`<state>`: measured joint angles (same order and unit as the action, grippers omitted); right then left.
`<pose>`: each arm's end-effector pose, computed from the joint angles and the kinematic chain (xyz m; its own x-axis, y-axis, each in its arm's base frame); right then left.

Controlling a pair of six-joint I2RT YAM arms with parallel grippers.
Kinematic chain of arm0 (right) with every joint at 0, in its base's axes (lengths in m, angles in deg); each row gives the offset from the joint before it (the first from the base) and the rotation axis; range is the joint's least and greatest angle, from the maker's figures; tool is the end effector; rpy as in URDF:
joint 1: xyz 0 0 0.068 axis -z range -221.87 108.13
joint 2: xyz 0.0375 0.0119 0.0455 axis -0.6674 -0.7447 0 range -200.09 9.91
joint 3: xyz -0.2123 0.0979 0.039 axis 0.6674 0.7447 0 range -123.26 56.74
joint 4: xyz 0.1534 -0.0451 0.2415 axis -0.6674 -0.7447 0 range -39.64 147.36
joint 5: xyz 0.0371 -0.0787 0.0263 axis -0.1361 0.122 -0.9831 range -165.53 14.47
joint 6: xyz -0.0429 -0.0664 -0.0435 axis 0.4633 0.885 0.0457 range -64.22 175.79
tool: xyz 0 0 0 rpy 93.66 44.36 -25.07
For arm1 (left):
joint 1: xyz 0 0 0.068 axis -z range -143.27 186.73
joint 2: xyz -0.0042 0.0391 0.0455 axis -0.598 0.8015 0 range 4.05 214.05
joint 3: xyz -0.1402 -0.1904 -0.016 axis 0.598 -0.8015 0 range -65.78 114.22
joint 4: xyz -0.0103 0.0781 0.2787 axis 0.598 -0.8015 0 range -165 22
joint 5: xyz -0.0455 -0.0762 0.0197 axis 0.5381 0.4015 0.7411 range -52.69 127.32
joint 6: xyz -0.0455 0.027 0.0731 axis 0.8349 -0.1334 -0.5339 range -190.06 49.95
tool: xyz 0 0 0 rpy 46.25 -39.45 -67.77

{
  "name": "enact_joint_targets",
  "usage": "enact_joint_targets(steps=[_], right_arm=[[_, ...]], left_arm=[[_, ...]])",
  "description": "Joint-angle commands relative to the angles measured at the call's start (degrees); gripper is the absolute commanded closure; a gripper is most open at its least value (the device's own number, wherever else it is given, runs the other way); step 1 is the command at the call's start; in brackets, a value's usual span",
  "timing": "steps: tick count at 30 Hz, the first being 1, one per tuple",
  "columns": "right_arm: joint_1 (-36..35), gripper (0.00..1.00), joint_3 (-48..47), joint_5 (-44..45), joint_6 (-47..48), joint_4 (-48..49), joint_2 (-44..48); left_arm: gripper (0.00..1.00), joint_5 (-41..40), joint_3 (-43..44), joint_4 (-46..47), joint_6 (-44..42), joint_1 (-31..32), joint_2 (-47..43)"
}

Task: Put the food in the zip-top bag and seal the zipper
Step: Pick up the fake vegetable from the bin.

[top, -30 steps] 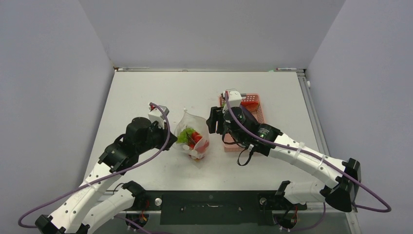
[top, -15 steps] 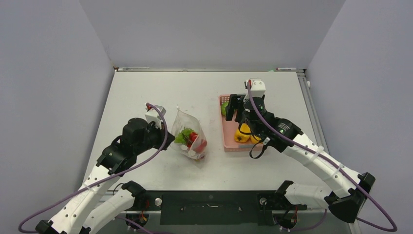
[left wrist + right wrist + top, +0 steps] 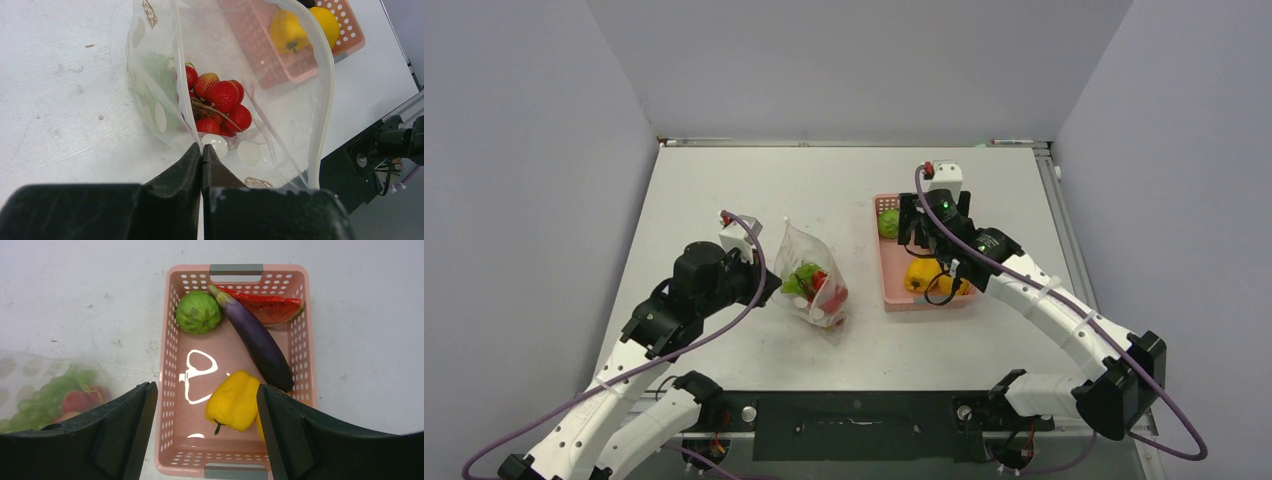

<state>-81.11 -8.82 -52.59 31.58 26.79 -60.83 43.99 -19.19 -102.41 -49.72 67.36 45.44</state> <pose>0.2868 0.1937 0.2759 -0.5511 0.0374 -0.8336 -0.1224 0.9846 0.1251 0.2126 -0.1368 0.2729 -0.6000 -0.0458 -0.7987 0.4104 0.8393 -0.3565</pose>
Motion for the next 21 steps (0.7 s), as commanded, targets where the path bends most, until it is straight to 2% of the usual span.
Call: enact_joint_targets(steps=[1, 10, 21], right_arm=[[3.48, 0.26, -0.39, -1.65, 3.69, 0.91, -3.66], [7.57, 0.34, -3.59, -0.9, 7.76, 2.3, -14.12], [8.77, 0.35, -8.58, 4.19, 11.29, 2.23, -25.81]], left_arm=[[1.0, 0.62, 0.09, 2.72, -0.4, -0.44, -0.61], [1.0, 0.66, 0.0, 2.42, -0.3, -0.49, -0.69], [1.0, 0.8, -0.1, 2.34, -0.34, -0.57, -0.87]])
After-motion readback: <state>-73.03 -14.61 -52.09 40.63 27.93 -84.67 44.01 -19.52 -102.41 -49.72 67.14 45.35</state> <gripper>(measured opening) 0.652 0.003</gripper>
